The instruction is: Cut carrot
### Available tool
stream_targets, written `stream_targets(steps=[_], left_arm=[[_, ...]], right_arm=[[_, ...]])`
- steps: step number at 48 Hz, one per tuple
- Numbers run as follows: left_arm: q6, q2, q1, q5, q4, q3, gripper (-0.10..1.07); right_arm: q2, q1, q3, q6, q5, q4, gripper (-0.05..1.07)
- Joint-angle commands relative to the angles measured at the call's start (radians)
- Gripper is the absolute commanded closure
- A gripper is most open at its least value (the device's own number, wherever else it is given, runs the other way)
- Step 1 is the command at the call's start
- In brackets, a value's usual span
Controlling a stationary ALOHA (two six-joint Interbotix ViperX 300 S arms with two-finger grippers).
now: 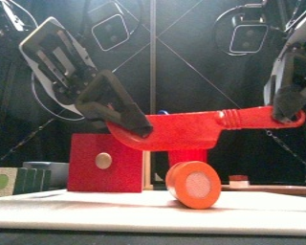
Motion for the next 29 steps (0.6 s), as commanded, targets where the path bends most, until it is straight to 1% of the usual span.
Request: stream_targets(steps=[1,7,14,29], left_arm=[[0.012,0.005,-0.009,0.015,0.006,-0.02,0.72],[0.014,0.006,-0.009,0.04,0.011,-0.032,0.72],[0.014,0.014,-0.009,0.046,0.011,-0.038,0.72],[0.014,0.031,-0.009,0.044,0.009,-0.04,0.72]], right_arm=[[0.0,0.023,0.0,0.002,0.023,0.002,0.76],[0.0,0.025,0.003,0.002,0.035,0.0,0.76],[0.002,0.023,0.005,0.0,0.051,-0.003,0.76],[0.002,0.017,0.0,0.002,0.054,-0.057,0.76]])
